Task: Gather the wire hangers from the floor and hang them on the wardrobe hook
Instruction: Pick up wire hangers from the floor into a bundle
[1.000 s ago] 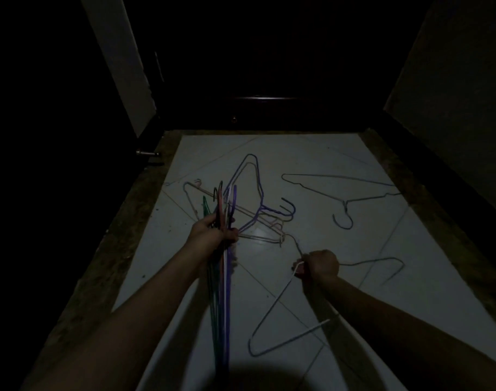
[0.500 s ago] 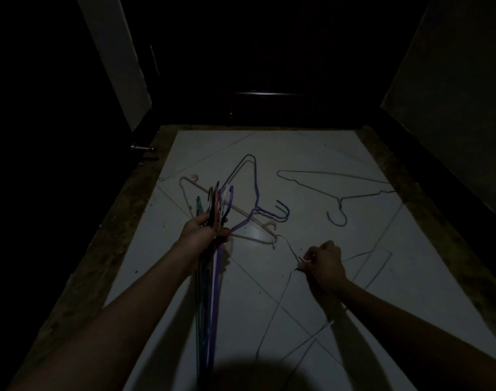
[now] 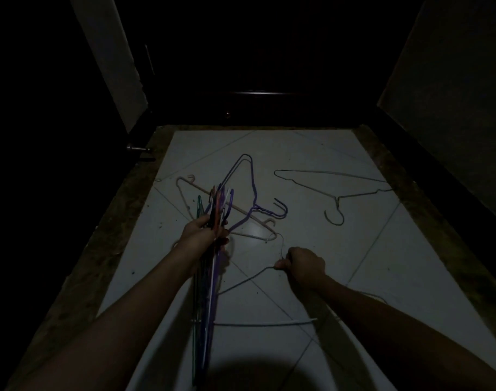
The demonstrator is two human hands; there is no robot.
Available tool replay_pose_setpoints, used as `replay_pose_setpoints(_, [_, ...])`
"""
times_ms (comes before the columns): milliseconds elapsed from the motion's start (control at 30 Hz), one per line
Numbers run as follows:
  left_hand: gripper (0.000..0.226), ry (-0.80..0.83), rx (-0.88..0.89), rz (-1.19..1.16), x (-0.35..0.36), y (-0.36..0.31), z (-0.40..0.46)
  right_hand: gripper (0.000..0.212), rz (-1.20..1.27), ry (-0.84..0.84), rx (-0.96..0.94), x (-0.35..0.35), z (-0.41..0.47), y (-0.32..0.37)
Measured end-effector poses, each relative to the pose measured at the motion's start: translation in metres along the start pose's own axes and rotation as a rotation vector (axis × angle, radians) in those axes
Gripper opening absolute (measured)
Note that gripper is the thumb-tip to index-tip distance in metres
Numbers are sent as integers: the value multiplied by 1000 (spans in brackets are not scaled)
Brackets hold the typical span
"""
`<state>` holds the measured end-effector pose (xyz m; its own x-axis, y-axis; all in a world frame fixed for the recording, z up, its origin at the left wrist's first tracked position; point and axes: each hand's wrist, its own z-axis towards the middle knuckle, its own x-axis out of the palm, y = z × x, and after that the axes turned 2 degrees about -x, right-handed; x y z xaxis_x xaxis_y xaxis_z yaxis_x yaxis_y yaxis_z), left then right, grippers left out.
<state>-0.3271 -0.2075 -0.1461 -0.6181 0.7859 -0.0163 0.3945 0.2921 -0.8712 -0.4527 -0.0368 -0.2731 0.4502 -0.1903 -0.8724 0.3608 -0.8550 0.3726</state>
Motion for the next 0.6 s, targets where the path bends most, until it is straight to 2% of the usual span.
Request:
replay_pose_setpoints(367, [28,-2,13,54,-4,-1,-1,42,368,-131,244,17,7,13])
replay_pose_setpoints(433, [29,-7,21,61,-5,-1,0,44,402,-200,258,19,5,8])
replay_pose_setpoints(600, [25,-25,40,59,-7,-6,-3,44,430,-247,299,14,1,-1])
